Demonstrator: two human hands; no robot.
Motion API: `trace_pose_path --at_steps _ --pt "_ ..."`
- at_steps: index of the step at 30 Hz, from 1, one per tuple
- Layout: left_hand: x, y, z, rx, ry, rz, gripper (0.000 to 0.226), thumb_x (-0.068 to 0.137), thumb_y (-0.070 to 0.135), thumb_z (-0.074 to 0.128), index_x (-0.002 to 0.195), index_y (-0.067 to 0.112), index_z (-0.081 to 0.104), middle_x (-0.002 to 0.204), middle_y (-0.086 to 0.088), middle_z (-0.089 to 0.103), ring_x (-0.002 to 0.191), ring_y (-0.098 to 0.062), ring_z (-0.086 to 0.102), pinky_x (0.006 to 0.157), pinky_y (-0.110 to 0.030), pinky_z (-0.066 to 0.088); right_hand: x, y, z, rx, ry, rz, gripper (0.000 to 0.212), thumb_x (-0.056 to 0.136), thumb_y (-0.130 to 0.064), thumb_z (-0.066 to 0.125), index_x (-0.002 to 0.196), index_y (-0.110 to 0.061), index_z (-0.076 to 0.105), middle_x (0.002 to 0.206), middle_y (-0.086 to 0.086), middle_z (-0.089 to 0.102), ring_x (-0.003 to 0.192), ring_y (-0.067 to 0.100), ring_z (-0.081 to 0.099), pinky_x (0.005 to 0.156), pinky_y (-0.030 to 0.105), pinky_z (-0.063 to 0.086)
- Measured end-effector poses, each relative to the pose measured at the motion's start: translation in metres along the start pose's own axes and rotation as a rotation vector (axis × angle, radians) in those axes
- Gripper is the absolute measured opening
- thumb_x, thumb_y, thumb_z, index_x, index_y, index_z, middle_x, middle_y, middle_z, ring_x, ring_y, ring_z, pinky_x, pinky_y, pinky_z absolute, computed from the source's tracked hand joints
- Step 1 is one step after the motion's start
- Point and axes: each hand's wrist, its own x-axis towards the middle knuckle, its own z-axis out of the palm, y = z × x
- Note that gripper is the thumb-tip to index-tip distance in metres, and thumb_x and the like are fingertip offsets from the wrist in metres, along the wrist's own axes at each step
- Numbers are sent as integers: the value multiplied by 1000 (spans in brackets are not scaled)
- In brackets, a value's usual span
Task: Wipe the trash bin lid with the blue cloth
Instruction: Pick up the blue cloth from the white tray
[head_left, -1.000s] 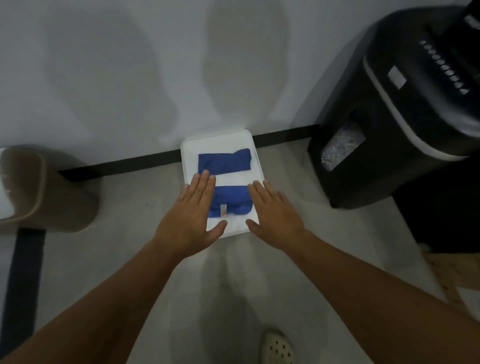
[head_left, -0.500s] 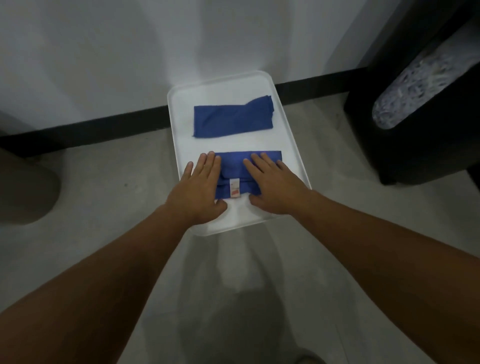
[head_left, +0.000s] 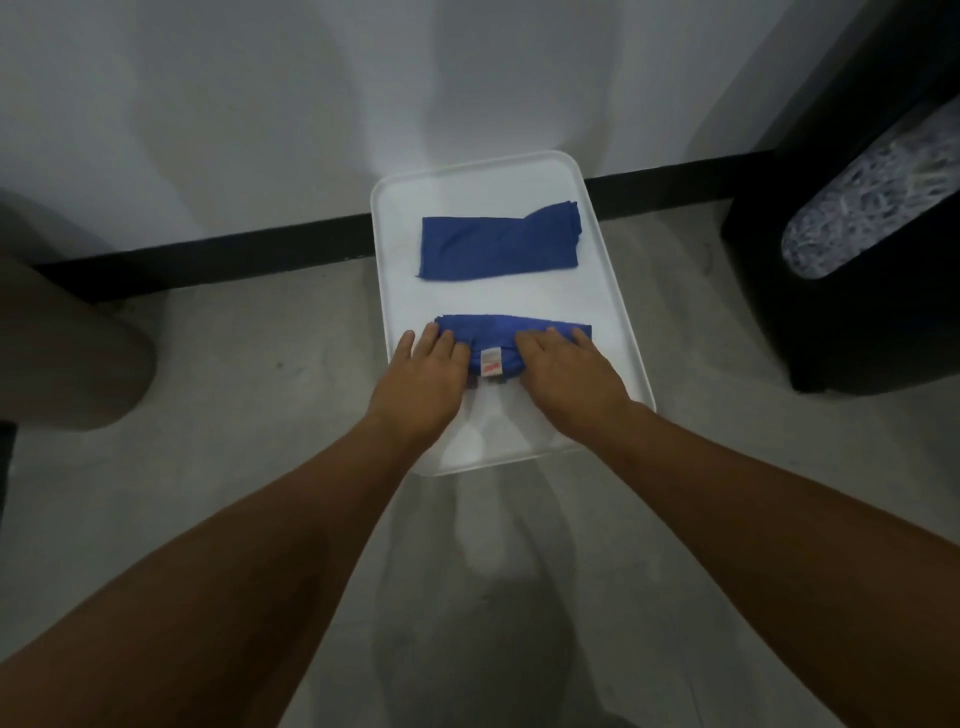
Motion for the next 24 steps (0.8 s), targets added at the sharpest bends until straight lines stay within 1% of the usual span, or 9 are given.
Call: trace_pose_path --at_steps 3,6,8,11,13,17,19,21,24 --pt "-4 -14 -35 -209 199 -42 24 94 24 40 110 8 51 115 -16 58 107 -30 50 101 -41 34 1 -21 -31 342 119 105 27 93 -17 39 116 -9 50 111 16 62 90 31 58 83 38 43" --pt "-17 -33 -78 -598 331 -146 13 89 19 46 90 7 53 86 -11 58 76 -25 51 69 -29 37 3 -52 -64 680 133 164 18 89 -14 40 85 -5 55 78 13 60 68 26 53 61 34 43" --pt "-28 -53 -100 -812 288 -291 11 87 17 47 81 9 52 73 -2 53 64 -15 48 56 -24 34 5 -76 -85 836 56 204 22 87 -12 41 66 -9 49 62 6 52 60 21 47 53 31 37" --pt "-49 -94 -119 -1077 169 -458 18 85 20 50 79 3 55 73 -7 55 66 -16 49 57 -26 38 13 -113 -113 1089 -146 283 31 83 -11 43 53 -19 41 48 -4 45 48 13 41 47 24 32" --pt "-68 -124 -129 -1249 123 -513 17 83 21 53 70 11 57 70 -6 57 67 -17 51 57 -29 40 18 -137 -127 1242 -270 337 33 79 -12 45 48 -20 40 38 -8 41 41 9 36 46 23 29" --pt "-106 -182 -144 -1487 13 -583 22 82 26 58 61 19 55 57 4 60 59 -14 54 49 -26 41 29 -189 -140 1407 -432 353 41 79 -17 46 39 -22 37 34 -6 35 46 11 32 52 25 26" --pt "-122 -210 -150 -1534 11 -603 20 81 32 61 70 16 58 62 1 64 61 -15 59 48 -25 43 39 -212 -144 1461 -486 348 39 79 -17 46 42 -21 35 32 -6 34 47 10 32 53 23 26" --pt "-130 -236 -159 -1620 -1 -615 21 82 37 62 81 16 66 76 -1 72 74 -17 68 58 -28 50 50 -232 -151 1493 -517 368 35 78 -17 47 45 -20 36 32 -6 36 42 8 35 50 19 31" --pt "-132 -269 -171 -1767 -37 -597 21 87 36 57 85 19 69 87 -3 75 81 -16 70 61 -27 55 74 -254 -157 1538 -550 361 15 76 -21 51 64 -12 53 61 8 52 60 17 50 59 23 39"
